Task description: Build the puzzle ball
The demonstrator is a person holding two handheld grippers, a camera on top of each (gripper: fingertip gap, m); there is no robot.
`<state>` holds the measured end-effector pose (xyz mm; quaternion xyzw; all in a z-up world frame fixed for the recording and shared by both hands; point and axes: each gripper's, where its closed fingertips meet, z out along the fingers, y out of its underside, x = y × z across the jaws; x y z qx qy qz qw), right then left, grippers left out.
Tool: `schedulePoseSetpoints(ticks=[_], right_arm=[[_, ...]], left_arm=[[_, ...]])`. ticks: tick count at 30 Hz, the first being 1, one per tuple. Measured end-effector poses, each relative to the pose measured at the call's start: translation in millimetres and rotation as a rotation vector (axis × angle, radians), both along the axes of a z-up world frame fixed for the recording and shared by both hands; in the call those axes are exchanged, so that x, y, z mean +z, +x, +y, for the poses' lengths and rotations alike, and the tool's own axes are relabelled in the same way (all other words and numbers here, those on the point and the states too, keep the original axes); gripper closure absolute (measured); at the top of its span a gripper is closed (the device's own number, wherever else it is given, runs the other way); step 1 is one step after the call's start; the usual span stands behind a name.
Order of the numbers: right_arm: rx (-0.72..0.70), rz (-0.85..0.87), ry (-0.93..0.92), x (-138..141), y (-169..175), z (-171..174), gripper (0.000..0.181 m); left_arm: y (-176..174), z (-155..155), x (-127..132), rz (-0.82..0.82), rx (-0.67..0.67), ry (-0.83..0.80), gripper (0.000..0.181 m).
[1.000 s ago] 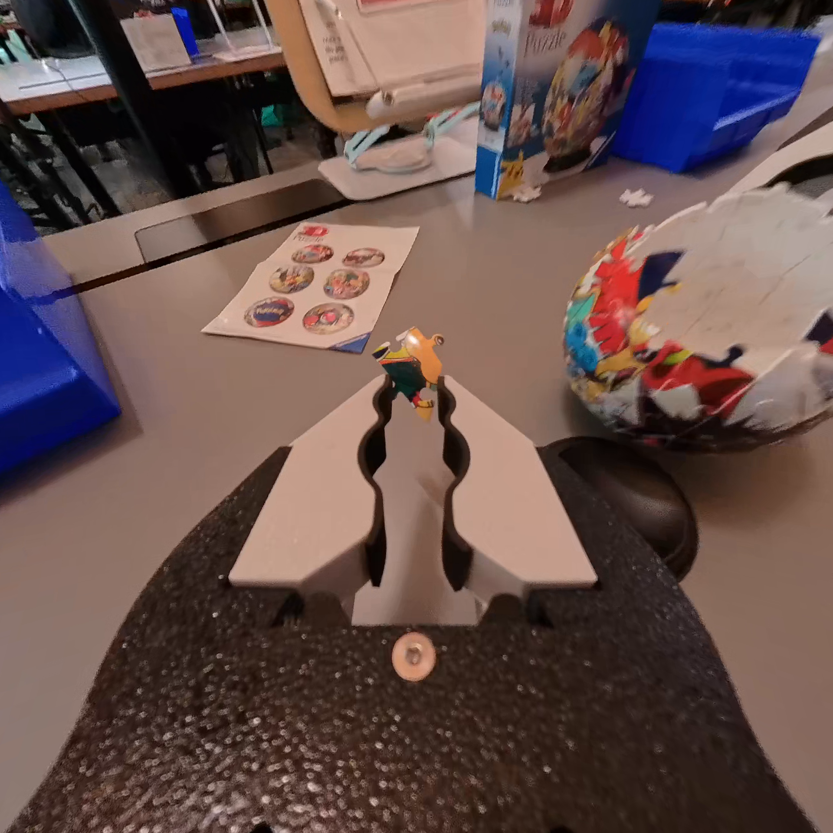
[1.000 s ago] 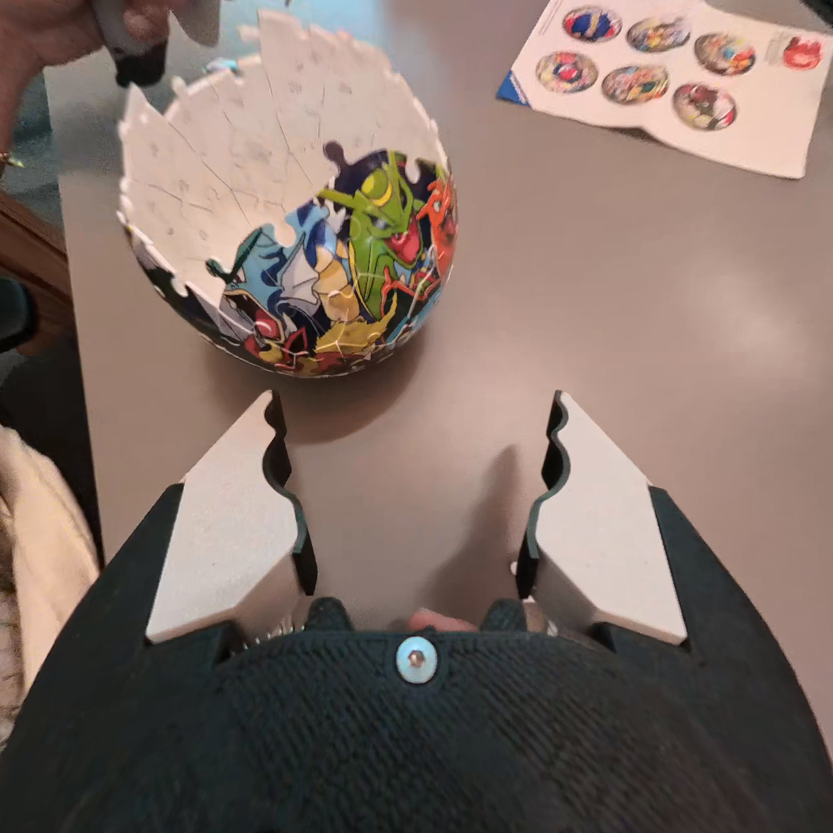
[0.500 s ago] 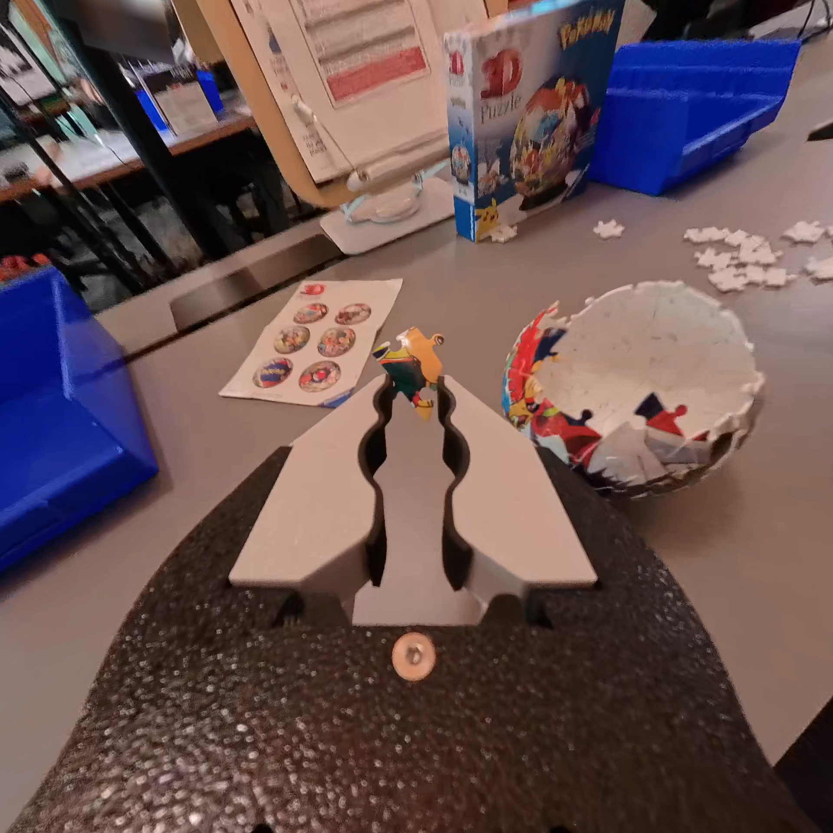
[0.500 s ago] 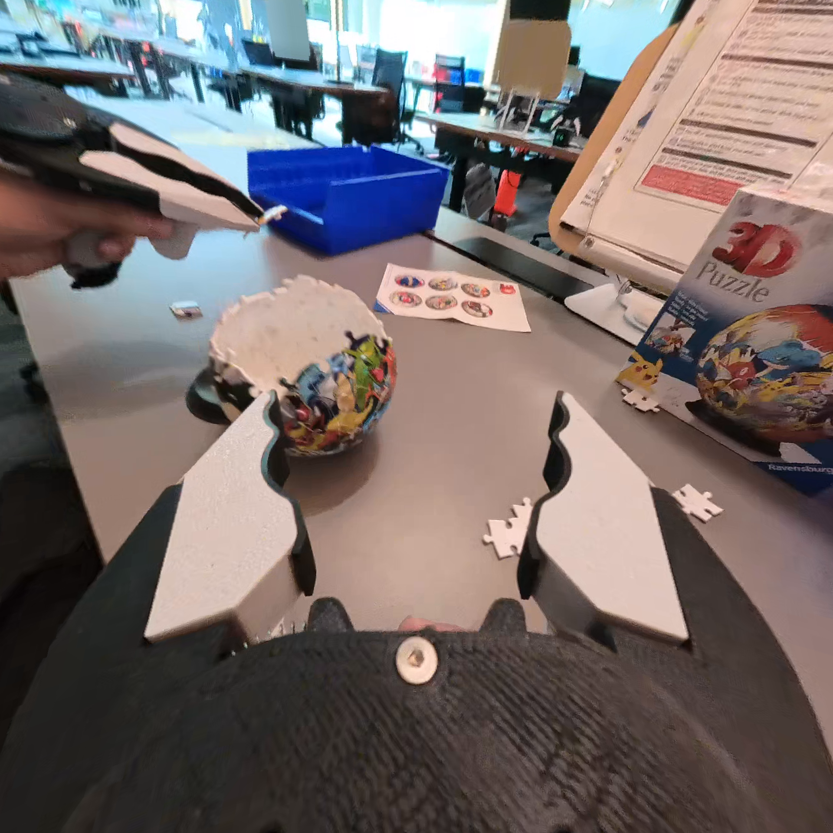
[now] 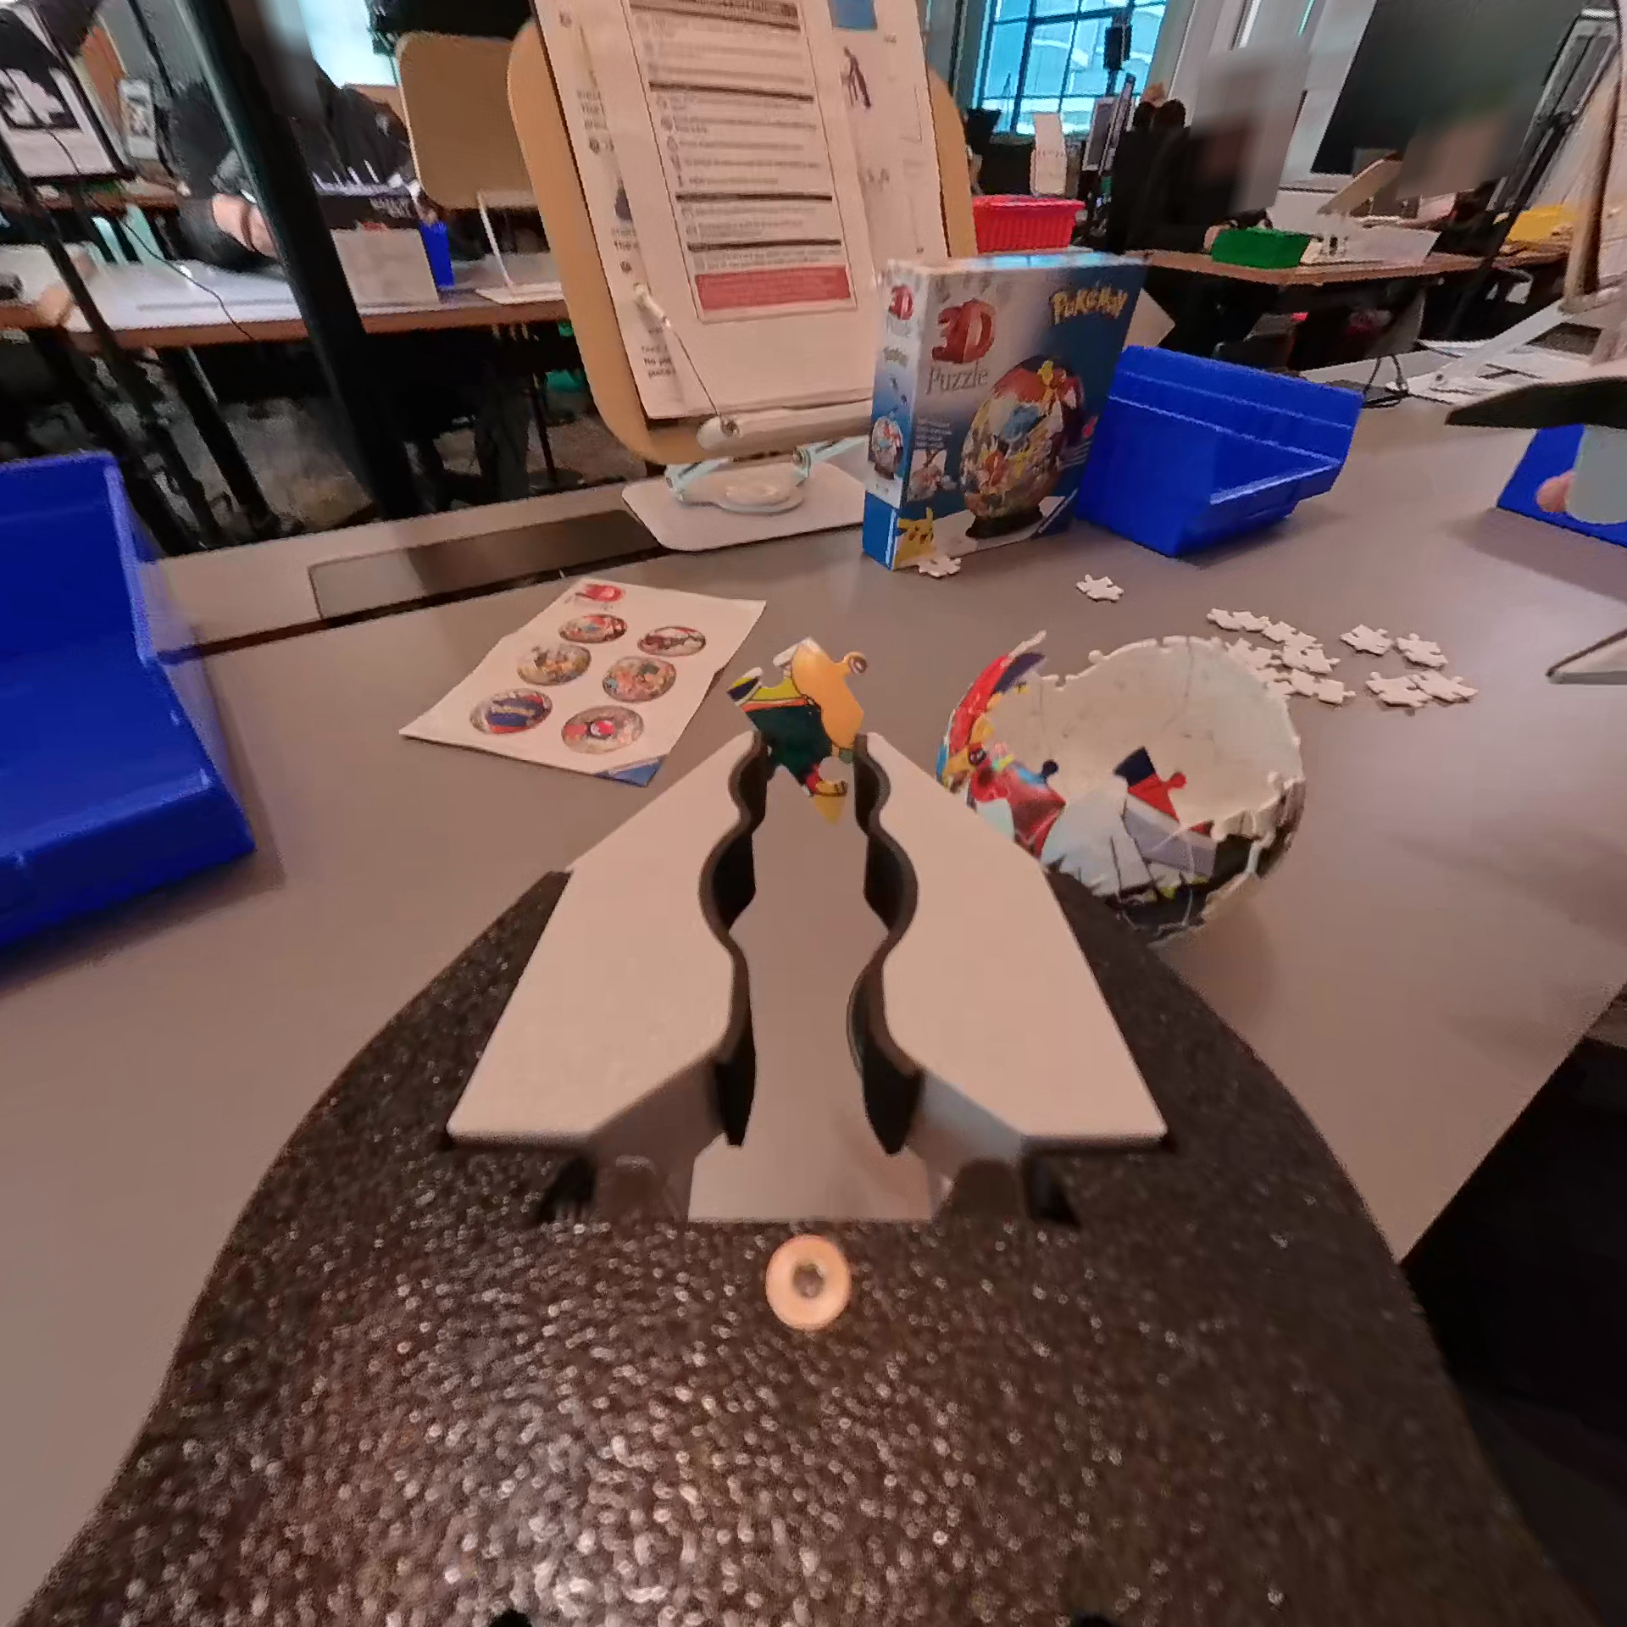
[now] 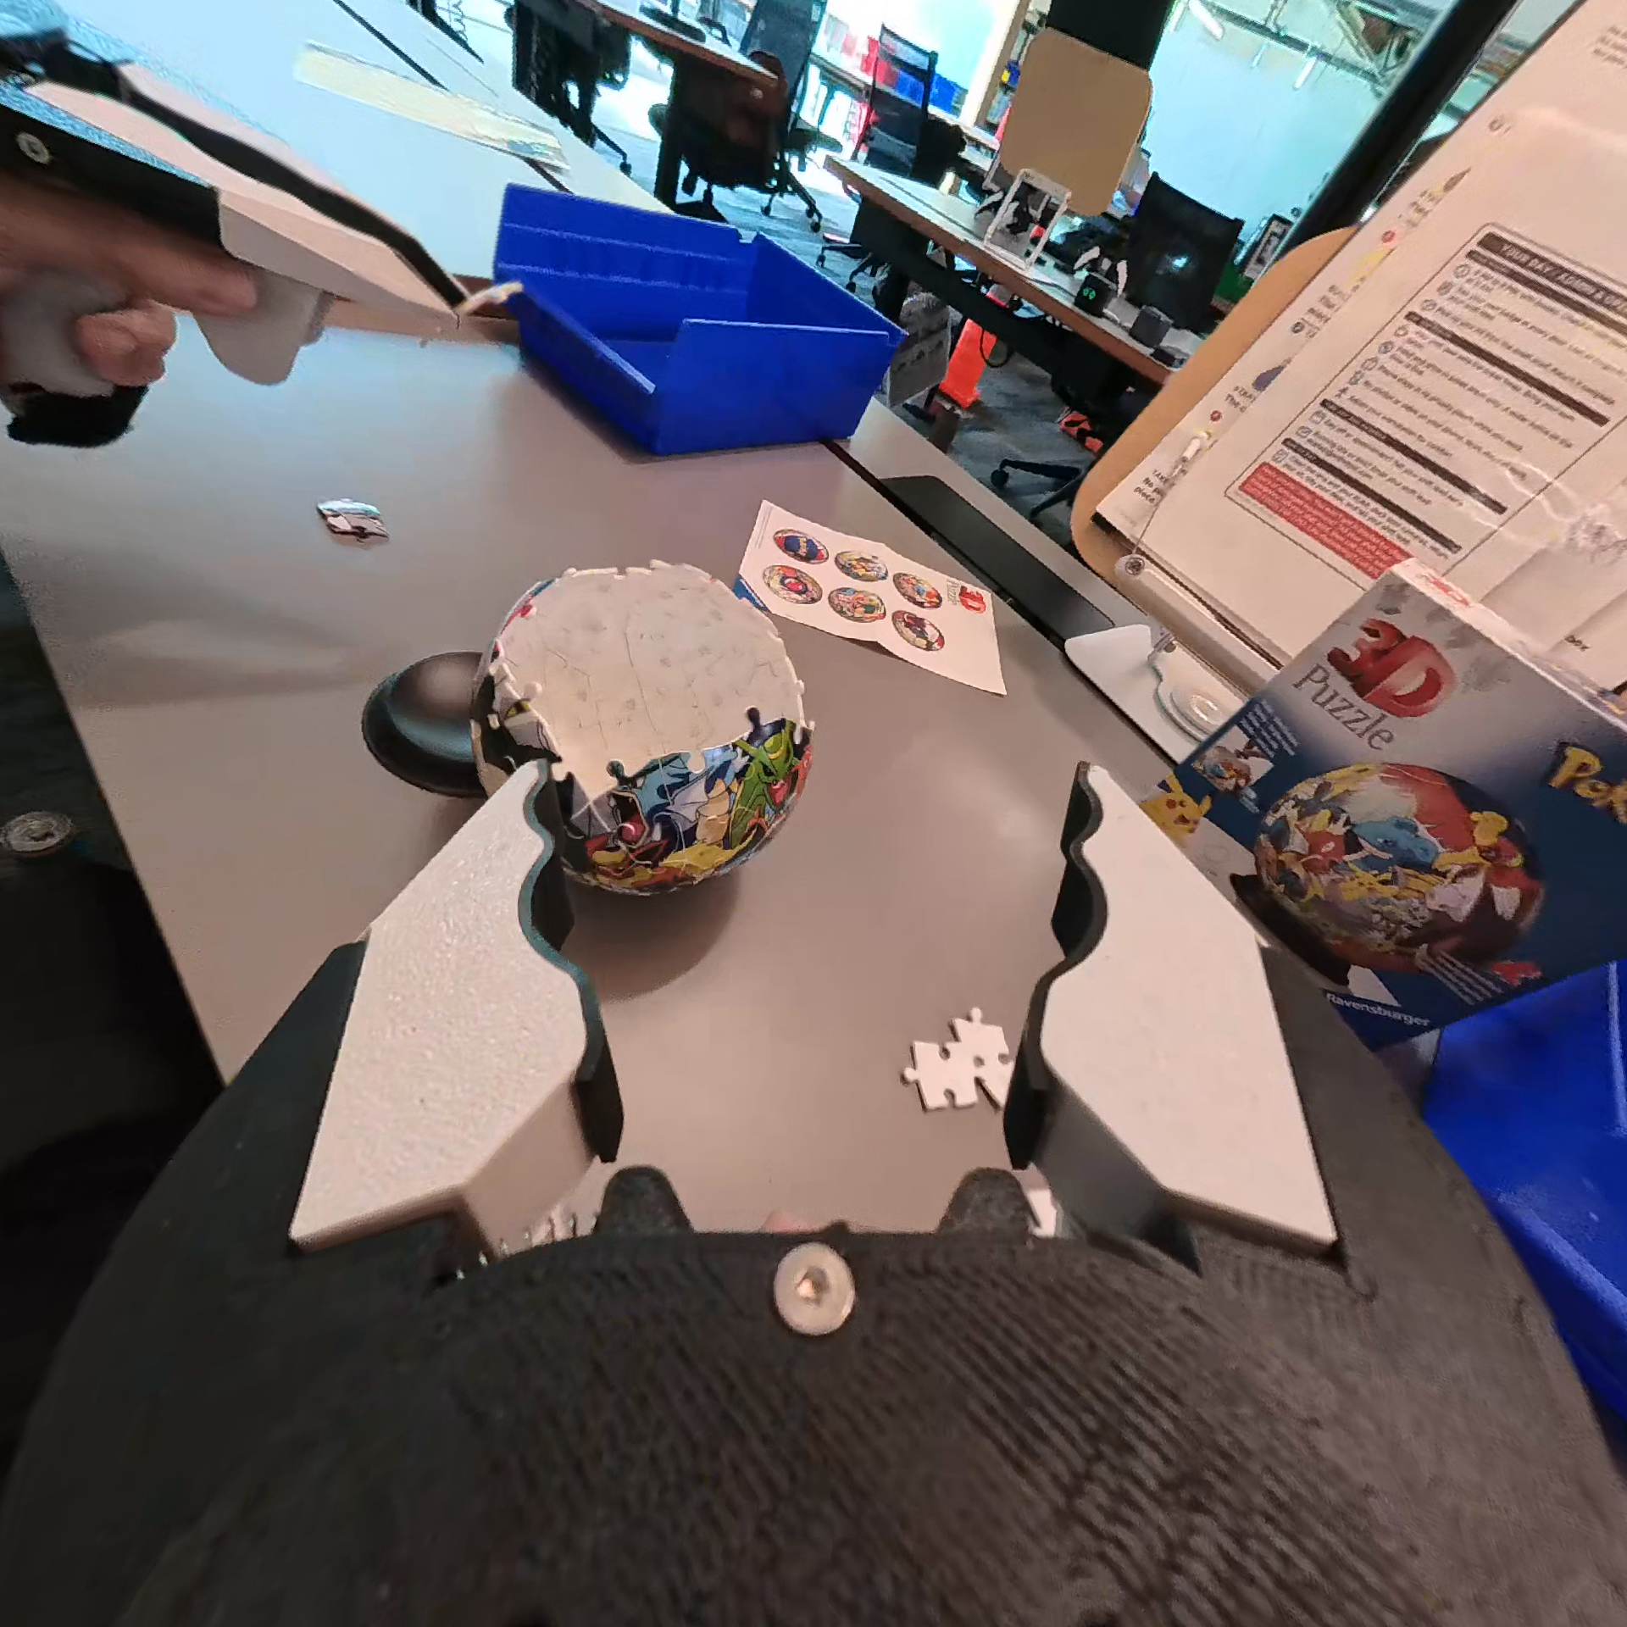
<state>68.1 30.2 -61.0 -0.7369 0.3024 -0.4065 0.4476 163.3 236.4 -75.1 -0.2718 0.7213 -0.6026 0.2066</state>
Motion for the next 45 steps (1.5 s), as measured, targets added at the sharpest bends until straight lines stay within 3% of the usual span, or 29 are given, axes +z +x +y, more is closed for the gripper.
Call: schedulePoseSetpoints(ticks=[10, 14, 17, 21, 25, 29, 32, 38, 42, 45], right_arm=[[0.055, -0.011, 0.041, 1.4, 67.3, 18.5, 0.069], [0.143, 0.009, -0.033, -0.9, 113.5, 31.4, 0.069], [0.189, -0.007, -0.024, 14.8, 139.1, 44.5, 0.072], [0.239, -0.059, -0.033, 44.4, 147.9, 57.6, 0.106], [0.263, -0.101, -0.058, 53.7, 135.9, 67.5, 0.123], [0.253, -0.148, -0.066, 65.0, 122.5, 67.7, 0.147], [0.256, -0.137, -0.092, 68.1, 118.7, 65.9, 0.155], [0.231, -0.003, -0.171, 59.7, 125.1, 62.3, 0.156], [0.208, 0.148, -0.215, 39.1, 132.3, 63.1, 0.133], [0.124, 0.115, -0.223, 41.8, 135.8, 56.3, 0.114]], left_arm=[[1.4, -8.8, -52.9, 0.129, -0.073, -0.073, 0.164], [8.4, -6.2, -62.1, 0.115, -0.068, -0.065, 0.164], [18.3, -1.1, -52.5, 0.089, -0.058, -0.079, 0.164], [33.6, 1.9, -35.3, 0.054, -0.031, -0.096, 0.164], [43.2, -4.9, -14.1, 0.009, -0.024, -0.095, 0.165], [40.0, -17.7, -8.9, 0.009, -0.041, -0.087, 0.165], [32.0, -26.3, -13.3, -0.016, -0.072, -0.035, 0.164], [31.7, -24.4, -20.5, 0.002, -0.08, -0.036, 0.164], [36.8, -8.8, -20.6, 0.022, -0.056, -0.093, 0.164], [40.0, -0.5, -21.5, 0.033, -0.048, -0.126, 0.164]])
